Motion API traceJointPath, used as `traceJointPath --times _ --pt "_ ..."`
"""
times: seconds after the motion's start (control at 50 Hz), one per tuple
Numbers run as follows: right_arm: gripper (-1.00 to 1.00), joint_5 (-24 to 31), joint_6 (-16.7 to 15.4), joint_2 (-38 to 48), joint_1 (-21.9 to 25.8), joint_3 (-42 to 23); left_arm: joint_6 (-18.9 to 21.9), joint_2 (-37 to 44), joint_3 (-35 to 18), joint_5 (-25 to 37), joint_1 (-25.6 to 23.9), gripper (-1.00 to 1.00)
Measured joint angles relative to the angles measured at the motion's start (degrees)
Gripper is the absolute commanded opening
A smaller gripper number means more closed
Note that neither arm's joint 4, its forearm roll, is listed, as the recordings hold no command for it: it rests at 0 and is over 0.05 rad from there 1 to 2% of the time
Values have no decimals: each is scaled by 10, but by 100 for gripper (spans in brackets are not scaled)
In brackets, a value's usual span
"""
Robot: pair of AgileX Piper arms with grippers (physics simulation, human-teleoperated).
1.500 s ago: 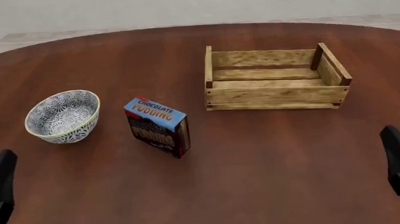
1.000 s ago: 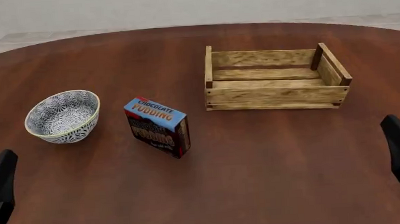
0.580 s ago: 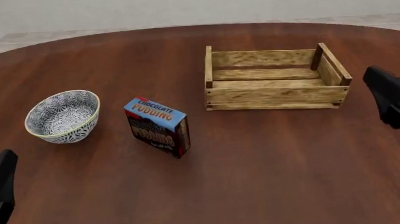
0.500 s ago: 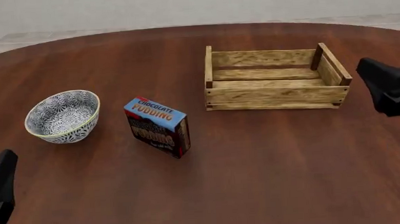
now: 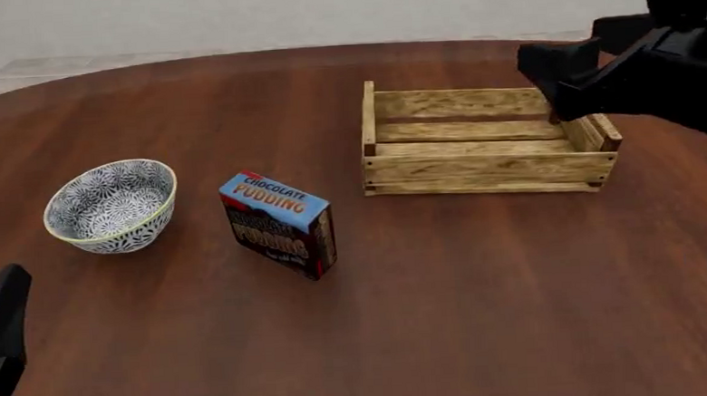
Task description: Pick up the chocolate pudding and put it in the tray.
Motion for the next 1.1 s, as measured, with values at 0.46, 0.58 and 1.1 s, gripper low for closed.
traceJointPath --times 0.46,0.58,1.1 --pt "100 23 -14 135 75 -109 0 0 0 0 0 100" --pt "100 27 -11 161 91 -131 0 0 0 0 0 100" --pt "100 33 -2 293 149 -218 0 0 0 0 0 100"
